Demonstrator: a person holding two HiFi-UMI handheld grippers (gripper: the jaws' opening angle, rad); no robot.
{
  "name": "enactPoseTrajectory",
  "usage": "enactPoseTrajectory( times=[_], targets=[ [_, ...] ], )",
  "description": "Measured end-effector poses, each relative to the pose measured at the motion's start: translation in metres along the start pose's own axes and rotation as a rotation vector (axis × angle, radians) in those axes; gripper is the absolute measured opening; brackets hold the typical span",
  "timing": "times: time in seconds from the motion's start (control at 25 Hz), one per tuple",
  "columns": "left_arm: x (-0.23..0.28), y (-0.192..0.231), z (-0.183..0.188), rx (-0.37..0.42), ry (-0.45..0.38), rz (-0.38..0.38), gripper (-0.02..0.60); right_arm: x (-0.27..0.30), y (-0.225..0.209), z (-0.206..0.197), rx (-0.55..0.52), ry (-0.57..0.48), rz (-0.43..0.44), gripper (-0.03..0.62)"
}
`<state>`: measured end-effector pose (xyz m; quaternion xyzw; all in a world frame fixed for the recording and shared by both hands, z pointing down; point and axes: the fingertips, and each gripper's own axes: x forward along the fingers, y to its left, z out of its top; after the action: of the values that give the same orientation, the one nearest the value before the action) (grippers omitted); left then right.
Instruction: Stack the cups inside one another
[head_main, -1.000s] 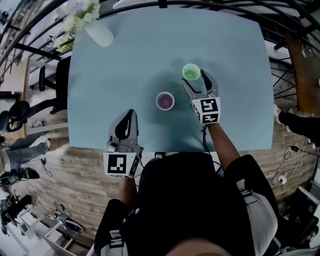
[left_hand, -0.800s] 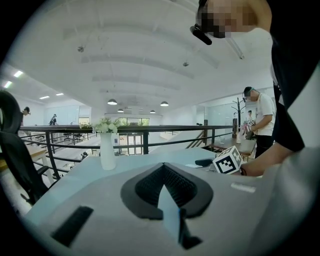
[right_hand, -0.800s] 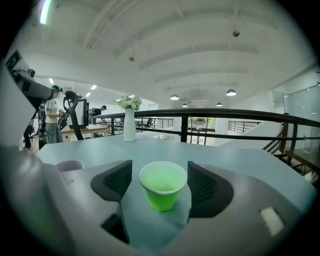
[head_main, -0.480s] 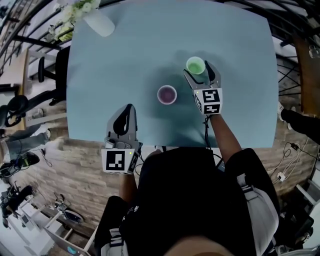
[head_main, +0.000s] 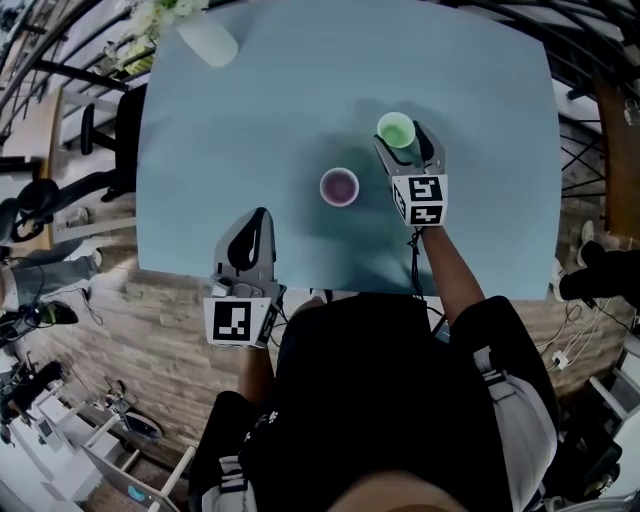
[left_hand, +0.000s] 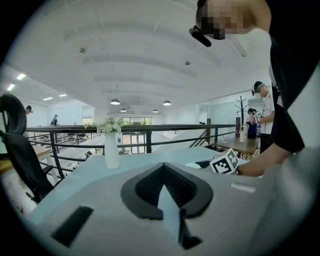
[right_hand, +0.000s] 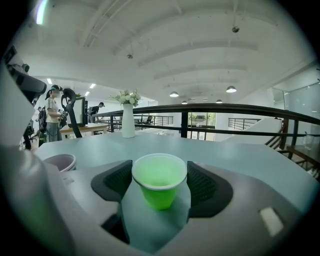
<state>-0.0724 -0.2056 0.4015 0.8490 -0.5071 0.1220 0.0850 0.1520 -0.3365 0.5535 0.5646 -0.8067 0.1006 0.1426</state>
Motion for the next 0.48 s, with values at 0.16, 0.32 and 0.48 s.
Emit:
enactPoseTrajectory(
  times=[0.16,0.32,0.48],
  targets=[
    [-0.002,-0.001,0.002,0.001,-0.007,0.009,-0.014,-0.003,-0.001,0.003,-0.008,-0.007,0.006,0.354],
    [-0.006,0.0,0.003,0.006,-0.015,0.003,-0.012,-0.009,0.002,0.011,-0.025,-0.012,0.006,0.353],
    [-0.01,0.002,0.002,0.001,-0.022,-0.007,-0.012,-0.017,0.007,0.013,-0.018,-0.003,0.004,0.353]
  ],
)
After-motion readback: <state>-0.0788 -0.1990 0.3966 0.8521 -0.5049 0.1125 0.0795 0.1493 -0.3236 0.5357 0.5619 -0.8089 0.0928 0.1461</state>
